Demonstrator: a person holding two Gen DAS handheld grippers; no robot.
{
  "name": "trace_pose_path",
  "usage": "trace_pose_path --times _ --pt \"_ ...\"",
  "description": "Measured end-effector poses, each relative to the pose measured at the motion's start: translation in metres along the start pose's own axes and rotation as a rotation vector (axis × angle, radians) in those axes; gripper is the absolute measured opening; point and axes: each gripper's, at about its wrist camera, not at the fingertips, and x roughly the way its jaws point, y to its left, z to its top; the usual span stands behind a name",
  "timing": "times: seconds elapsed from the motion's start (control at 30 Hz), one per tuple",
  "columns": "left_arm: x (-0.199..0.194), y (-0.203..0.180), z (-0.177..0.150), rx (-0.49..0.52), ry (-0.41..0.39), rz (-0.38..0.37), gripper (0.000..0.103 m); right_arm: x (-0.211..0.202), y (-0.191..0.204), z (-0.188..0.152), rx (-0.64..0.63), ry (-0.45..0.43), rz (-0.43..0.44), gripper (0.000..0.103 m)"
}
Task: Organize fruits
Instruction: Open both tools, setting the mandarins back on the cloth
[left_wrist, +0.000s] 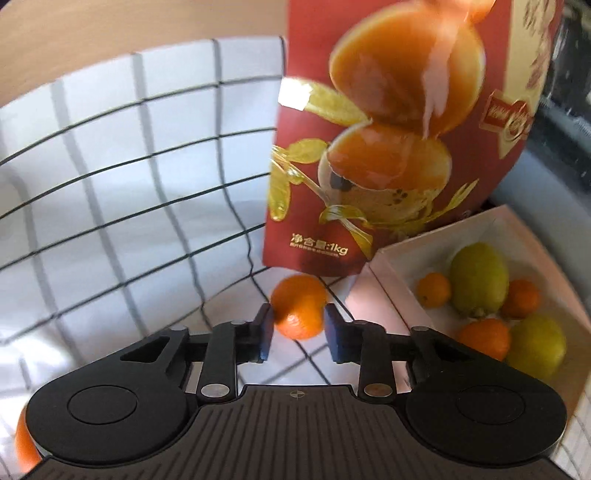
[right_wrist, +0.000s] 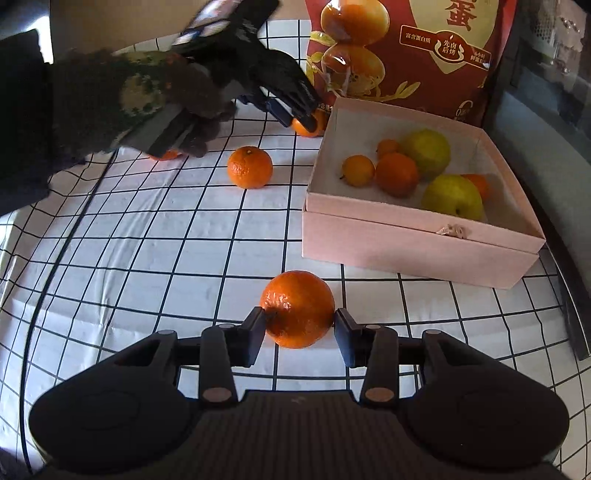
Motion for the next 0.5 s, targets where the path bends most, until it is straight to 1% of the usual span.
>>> trace_pose_path --times 0.03,0.17,0.3,0.33,0.4,0.43,0.5 --pt "-0.010 0.000 -0.005 0.002 -0.018 -0.001 0.011 0.001 0.000 0.000 0.002 -0.002 0.001 0.041" --pt "-0.047 0.006 -0.029 0.000 -0.069 -0.005 0.012 0.006 0.000 0.001 0.011 0.001 0.013 0.042" --pt "-0.070 0.017 -0.053 -0.053 -0.075 -0.005 0.012 0.015 0.002 -0.003 0.011 0.030 0.026 0.043" --pt "-0.075 0.020 -0.060 -0.070 -0.073 -0.006 0.013 0.019 0.003 -0.005 0.009 0.044 0.023 0.045" --pt "-0.079 0.025 -0.070 -0.105 -0.068 -0.023 0.017 0.019 0.007 -0.009 -0.009 0.030 0.016 0.051" --pt "-0.081 0.026 -0.074 -0.124 -0.069 -0.030 0.018 0.019 0.009 -0.010 -0.022 0.027 0.016 0.053" --pt "-0.089 0.032 -0.081 -0.162 -0.080 -0.020 0.018 0.019 0.010 -0.011 -0.034 0.027 0.013 0.056"
